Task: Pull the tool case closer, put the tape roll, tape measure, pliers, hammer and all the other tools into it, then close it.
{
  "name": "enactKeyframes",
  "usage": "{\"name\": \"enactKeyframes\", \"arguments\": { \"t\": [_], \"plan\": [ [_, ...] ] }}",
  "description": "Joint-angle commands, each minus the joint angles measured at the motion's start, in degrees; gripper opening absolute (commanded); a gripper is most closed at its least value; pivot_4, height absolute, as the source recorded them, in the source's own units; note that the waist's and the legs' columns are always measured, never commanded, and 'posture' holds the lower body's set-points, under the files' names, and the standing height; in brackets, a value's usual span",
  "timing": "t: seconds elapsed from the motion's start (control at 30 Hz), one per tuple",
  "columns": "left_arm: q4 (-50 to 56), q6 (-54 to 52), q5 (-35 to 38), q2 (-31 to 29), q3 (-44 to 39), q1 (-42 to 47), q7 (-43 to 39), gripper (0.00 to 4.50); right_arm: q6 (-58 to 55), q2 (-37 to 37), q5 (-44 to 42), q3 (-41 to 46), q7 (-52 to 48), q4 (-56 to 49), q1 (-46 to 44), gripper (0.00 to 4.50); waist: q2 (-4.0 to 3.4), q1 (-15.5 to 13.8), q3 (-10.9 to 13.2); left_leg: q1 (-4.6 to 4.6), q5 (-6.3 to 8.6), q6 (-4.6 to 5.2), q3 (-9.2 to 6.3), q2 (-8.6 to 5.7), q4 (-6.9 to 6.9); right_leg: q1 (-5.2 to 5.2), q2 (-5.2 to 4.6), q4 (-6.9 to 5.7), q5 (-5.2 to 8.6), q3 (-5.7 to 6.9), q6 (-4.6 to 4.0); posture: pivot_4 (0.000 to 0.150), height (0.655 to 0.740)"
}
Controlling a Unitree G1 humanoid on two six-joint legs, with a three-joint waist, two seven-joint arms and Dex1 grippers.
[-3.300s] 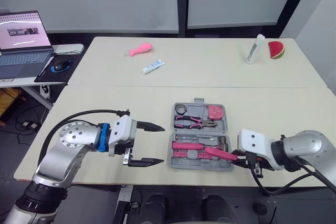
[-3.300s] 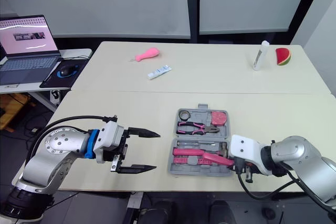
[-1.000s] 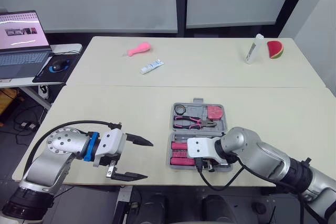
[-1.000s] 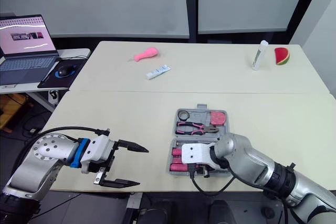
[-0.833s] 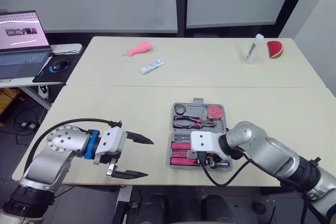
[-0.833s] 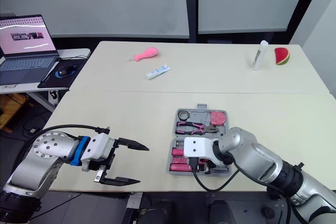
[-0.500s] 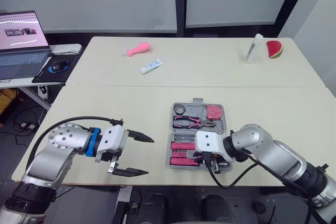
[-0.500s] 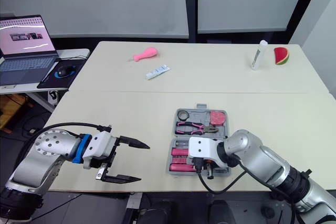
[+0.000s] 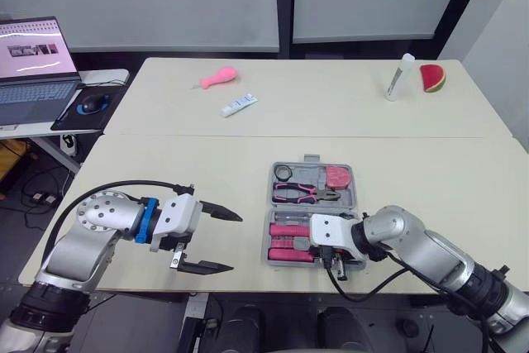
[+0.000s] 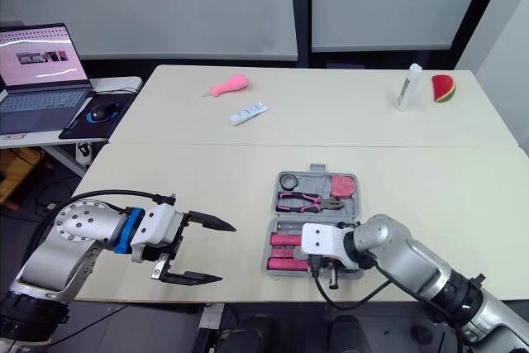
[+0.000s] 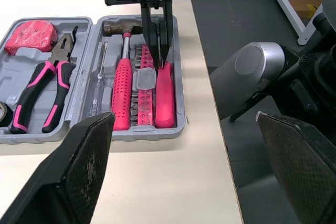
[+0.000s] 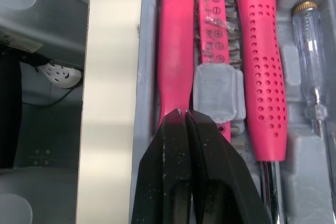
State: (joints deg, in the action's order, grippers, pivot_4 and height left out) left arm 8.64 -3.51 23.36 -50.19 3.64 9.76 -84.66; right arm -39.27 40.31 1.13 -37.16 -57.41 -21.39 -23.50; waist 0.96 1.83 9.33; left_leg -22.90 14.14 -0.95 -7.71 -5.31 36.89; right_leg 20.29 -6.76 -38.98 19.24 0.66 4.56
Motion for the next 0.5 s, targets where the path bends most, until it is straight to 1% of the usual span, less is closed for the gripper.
{"name": "enactKeyframes", "arguments": {
  "t": [0.03,0.17,0.3,0.43,0.5],
  "plan": [
    [0.4,0.4,0.0,-0.3,-0.1,0.3,-0.2,4.50,1.5,0.1,1.3,-0.7,-0.2,1.3,0.9,0.04,0.00,0.0,0.0,0.01,0.00,0.00,0.00,0.00,0.00,0.00,0.00,0.00,0.00,0.00,0.00,0.150,0.7400],
    [0.3,0.5,-0.2,-0.2,-0.1,0.2,0.0,4.50,2.4,-0.2,1.6,0.0,-0.3,2.3,0.8,0.04,0.01,0.0,0.0,0.02,0.00,0.00,0.00,0.01,0.00,-0.01,0.00,0.00,0.00,0.00,0.00,0.150,0.7400],
    [0.3,0.5,-0.2,-0.1,-0.2,0.2,0.1,4.50,2.2,0.5,0.4,1.9,-1.8,0.8,0.0,0.04,0.01,0.0,0.0,0.01,0.00,0.00,0.00,0.00,0.00,-0.01,0.00,0.00,0.00,0.00,0.00,0.150,0.7400],
    [-2.4,-1.5,-0.7,0.8,-0.5,2.5,2.5,4.50,-1.3,0.6,-6.2,11.7,-2.9,-1.9,-2.5,0.04,-0.01,-0.1,0.0,0.00,0.00,0.00,0.00,0.00,0.01,-0.01,0.00,0.00,0.00,0.00,0.00,0.150,0.7400],
    [-6.2,-1.2,-3.0,1.7,0.3,4.9,4.0,4.50,-0.1,3.8,-6.8,16.3,-3.2,-0.5,-2.2,0.04,-0.01,-0.1,0.0,0.00,0.00,0.00,-0.01,0.00,0.02,-0.03,0.00,-0.01,0.00,0.02,0.00,0.150,0.7400]
  ]
}}
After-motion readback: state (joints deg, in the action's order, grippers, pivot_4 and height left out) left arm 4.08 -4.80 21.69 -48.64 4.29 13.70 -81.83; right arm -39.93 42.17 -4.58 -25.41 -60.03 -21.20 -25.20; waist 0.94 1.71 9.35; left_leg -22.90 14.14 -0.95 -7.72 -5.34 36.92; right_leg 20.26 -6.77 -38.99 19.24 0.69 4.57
